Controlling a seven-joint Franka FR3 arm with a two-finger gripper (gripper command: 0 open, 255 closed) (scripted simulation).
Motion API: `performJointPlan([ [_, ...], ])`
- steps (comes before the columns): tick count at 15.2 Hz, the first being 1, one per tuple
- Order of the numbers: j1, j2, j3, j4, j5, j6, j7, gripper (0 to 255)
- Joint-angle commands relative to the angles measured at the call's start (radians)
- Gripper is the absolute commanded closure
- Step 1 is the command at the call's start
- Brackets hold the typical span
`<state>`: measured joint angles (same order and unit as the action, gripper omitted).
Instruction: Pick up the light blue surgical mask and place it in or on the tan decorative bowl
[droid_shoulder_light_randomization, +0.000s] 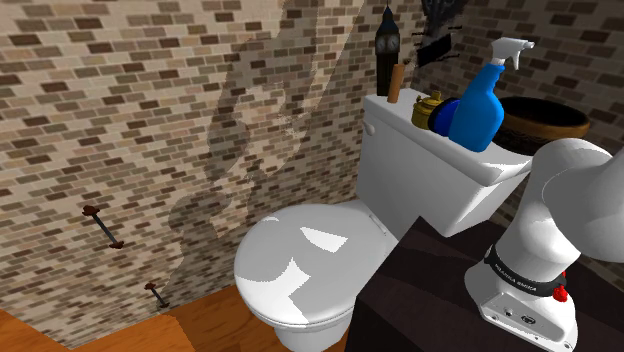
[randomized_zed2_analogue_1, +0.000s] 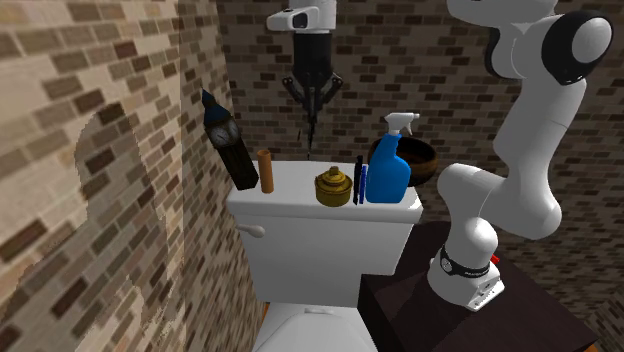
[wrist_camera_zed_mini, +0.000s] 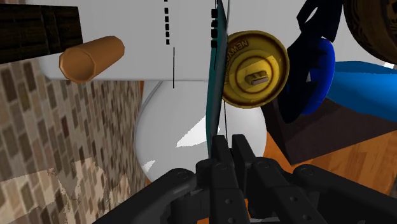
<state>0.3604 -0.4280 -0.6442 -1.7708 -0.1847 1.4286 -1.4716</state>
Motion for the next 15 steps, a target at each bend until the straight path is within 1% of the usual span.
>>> performJointPlan([
  [1, 0.005, 0.017, -0.003, 0.042, 0.008, -0.028, -0.005, 255],
  [3, 0.008, 0.029, -0.006, 0.075, 0.013, -0.049, -0.009, 255],
  [8, -0.048, -0.160, 0.082, -0.036, -0.055, -0.118, 0.030, 255],
  [15, -0.133, -0.379, 0.176, -0.132, -0.102, -0.247, 0.042, 255],
])
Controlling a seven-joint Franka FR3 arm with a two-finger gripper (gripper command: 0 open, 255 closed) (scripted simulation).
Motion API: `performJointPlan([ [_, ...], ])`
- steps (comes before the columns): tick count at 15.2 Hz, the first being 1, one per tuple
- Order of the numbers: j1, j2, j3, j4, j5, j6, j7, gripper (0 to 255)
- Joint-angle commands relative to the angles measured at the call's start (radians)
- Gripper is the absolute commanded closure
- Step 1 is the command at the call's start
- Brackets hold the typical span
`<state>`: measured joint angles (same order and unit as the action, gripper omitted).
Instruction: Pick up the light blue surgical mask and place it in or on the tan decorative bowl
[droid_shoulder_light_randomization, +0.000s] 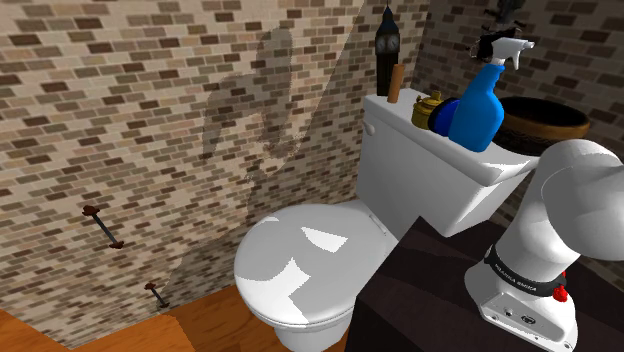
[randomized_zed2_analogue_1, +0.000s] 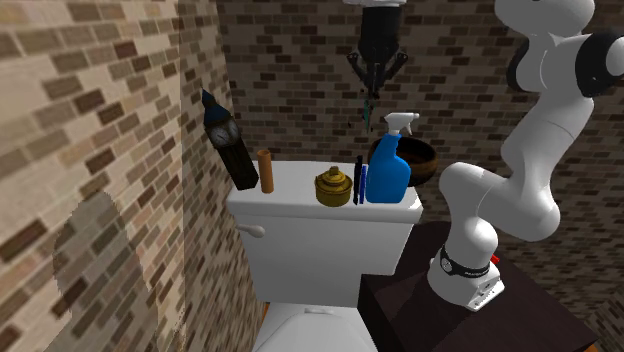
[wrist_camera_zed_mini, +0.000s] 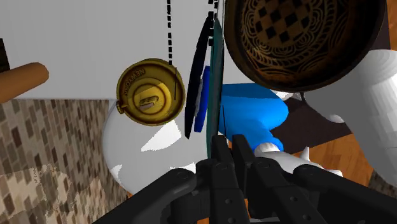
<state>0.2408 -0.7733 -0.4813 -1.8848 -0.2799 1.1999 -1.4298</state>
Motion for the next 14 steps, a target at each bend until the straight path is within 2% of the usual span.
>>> performJointPlan([
  [1, -0.024, -0.062, 0.024, -0.026, -0.011, -0.040, -0.001, 255],
  [10, -0.111, -0.271, 0.099, -0.043, -0.041, -0.242, -0.038, 255],
  [14, -0.120, -0.318, 0.093, -0.124, -0.050, -0.206, -0.031, 255],
])
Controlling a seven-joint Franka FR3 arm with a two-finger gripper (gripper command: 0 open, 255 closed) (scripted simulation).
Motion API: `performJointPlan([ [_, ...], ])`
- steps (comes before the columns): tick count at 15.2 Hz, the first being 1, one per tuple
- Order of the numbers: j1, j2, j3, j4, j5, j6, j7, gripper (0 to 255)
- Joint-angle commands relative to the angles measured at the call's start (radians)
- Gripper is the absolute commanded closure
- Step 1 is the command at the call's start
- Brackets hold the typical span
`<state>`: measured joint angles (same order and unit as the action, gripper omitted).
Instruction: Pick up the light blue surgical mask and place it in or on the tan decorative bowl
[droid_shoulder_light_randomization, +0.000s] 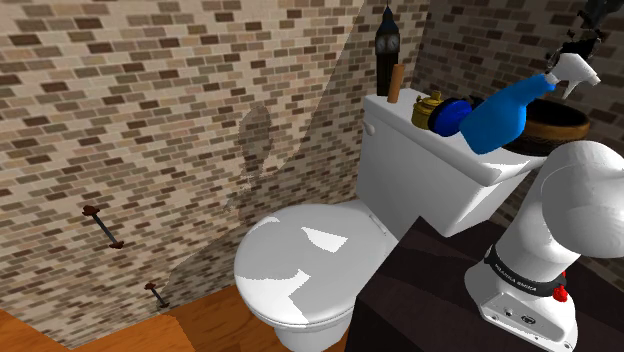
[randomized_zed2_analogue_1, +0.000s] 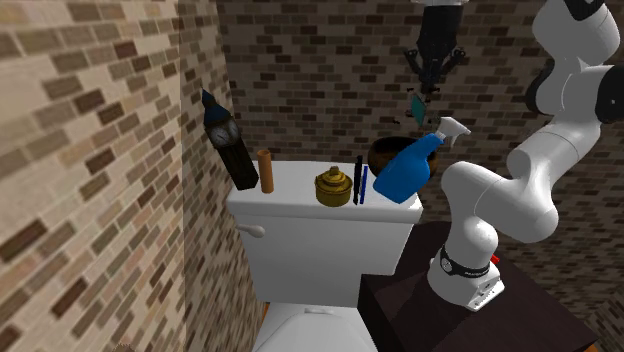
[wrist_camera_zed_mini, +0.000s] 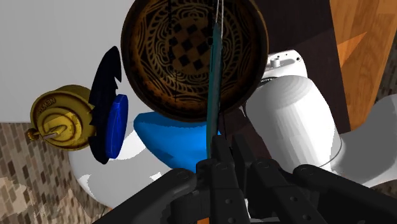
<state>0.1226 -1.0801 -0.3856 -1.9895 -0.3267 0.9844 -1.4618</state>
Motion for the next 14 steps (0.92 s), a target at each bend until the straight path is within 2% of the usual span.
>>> performJointPlan([
  [1, -0.004, -0.022, -0.005, -0.039, -0.006, 0.018, 0.002, 255],
  [14, -0.035, -0.159, -0.040, -0.279, -0.049, 0.123, 0.017, 255],
])
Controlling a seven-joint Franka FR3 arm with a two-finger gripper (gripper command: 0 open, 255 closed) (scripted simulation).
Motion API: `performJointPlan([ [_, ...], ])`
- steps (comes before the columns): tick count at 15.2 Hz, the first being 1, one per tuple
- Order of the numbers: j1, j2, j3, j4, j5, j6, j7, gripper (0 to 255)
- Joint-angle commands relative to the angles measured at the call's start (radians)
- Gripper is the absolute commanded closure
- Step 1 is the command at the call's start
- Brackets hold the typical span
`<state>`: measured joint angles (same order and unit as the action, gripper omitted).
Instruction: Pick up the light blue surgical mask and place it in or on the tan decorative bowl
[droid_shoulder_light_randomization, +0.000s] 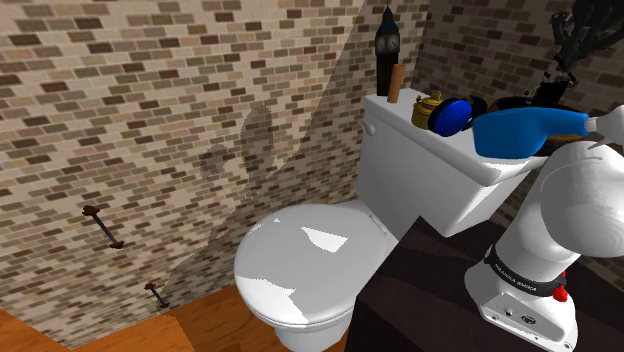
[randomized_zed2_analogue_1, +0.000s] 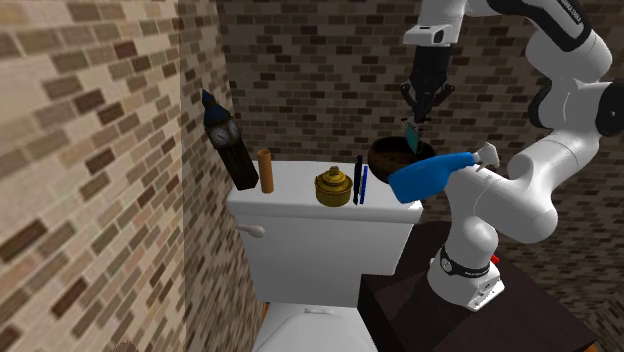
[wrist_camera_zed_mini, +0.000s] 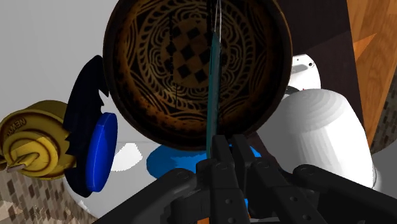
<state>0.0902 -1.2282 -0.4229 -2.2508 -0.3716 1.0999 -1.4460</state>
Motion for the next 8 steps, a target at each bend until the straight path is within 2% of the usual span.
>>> performJointPlan([
  [1, -0.006, -0.021, -0.007, -0.036, -0.008, 0.015, 0.002, 255],
  [2, -0.010, -0.038, -0.013, -0.064, -0.015, 0.027, 0.003, 255],
  [8, -0.010, -0.038, -0.013, -0.064, -0.015, 0.027, 0.003, 255],
])
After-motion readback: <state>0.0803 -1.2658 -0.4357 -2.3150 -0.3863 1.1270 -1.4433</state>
